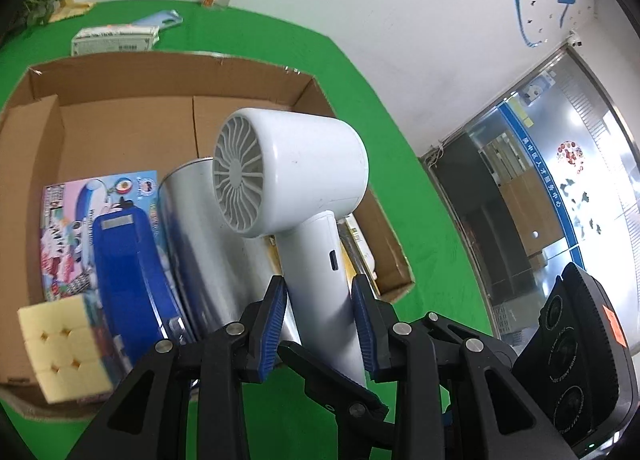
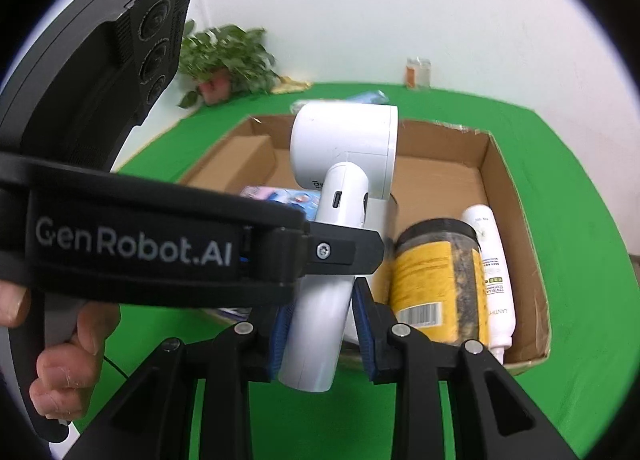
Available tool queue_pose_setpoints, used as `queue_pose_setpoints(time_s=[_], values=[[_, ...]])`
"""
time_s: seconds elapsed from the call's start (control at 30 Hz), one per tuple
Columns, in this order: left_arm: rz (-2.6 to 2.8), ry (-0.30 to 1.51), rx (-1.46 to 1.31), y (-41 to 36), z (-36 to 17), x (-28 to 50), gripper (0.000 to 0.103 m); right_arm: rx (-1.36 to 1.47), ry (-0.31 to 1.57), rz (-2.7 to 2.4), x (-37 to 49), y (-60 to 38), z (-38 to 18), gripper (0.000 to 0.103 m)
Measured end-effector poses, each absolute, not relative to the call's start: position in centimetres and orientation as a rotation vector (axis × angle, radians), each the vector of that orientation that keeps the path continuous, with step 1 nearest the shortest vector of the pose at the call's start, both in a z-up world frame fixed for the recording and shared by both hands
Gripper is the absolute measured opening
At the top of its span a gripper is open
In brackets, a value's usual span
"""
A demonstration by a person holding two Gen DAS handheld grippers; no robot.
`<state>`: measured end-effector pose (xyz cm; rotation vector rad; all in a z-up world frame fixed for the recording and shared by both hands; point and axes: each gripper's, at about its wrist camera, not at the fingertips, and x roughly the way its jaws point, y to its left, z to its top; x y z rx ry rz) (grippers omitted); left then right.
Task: Organize rigid objects
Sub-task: 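Carry the hair dryer with both grippers and stand it beside the jar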
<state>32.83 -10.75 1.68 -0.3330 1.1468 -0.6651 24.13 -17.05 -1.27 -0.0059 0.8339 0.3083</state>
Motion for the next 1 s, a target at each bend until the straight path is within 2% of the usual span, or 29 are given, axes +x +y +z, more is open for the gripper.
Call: queue_pose_setpoints(time_s=[0.33, 0.4, 0.5, 0.6, 0.63, 0.7, 0.73, 0.77, 0.8, 0.83, 0.9, 1.0], values=[[-0.644, 1.238, -0.375, -13.7, -1.7, 37.1, 0.032, 0.035, 0.908, 0.280, 28.5, -19.3, -4.0, 0.027], [-0.641, 1.235, -0.366, -13.8, -1.7, 37.6, 0.037, 0.033, 0.910, 0.270, 28.1, -19.5, -4.1, 0.025], [-0.622, 1.190, -0.350, -13.1, -1.1, 36.9, 0.052, 0.039, 0.905, 0.264, 27.7, -19.7, -4.2, 0.026], [-0.582, 1.086, -0.302, -12.2, 0.4, 35.3, 0.055, 0.025, 0.882, 0.233, 26.5, -19.8, -4.0, 0.030], [-0.570, 1.046, -0.281, -11.9, 1.0, 34.4, 0.063, 0.025, 0.858, 0.236, 25.7, -19.7, -3.7, 0.036], [-0.513, 0.954, -0.231, -11.0, 2.0, 32.4, 0.076, 0.021, 0.786, 0.231, 23.5, -19.7, -2.9, 0.058], [-0.479, 0.903, -0.197, -10.6, 2.4, 31.4, 0.083, 0.018, 0.733, 0.223, 22.2, -19.7, -2.5, 0.076], [-0.438, 0.847, -0.158, -10.1, 2.7, 30.2, 0.087, 0.013, 0.690, 0.217, 21.1, -19.7, -2.1, 0.085], [-0.382, 0.783, -0.120, -9.7, 3.0, 28.8, 0.097, 0.000, 0.633, 0.203, 19.5, -19.5, -1.8, 0.085], [-0.334, 0.730, -0.096, -9.2, 3.1, 27.5, 0.102, -0.011, 0.609, 0.188, 18.6, -19.4, -1.8, 0.086], [-0.241, 0.632, -0.063, -8.3, 3.1, 25.1, 0.102, -0.006, 0.602, 0.170, 17.2, -19.3, -2.2, 0.086], [-0.177, 0.595, -0.071, -6.7, 2.7, 22.9, 0.102, -0.026, 0.663, 0.138, 17.4, -18.9, -3.4, 0.086]])
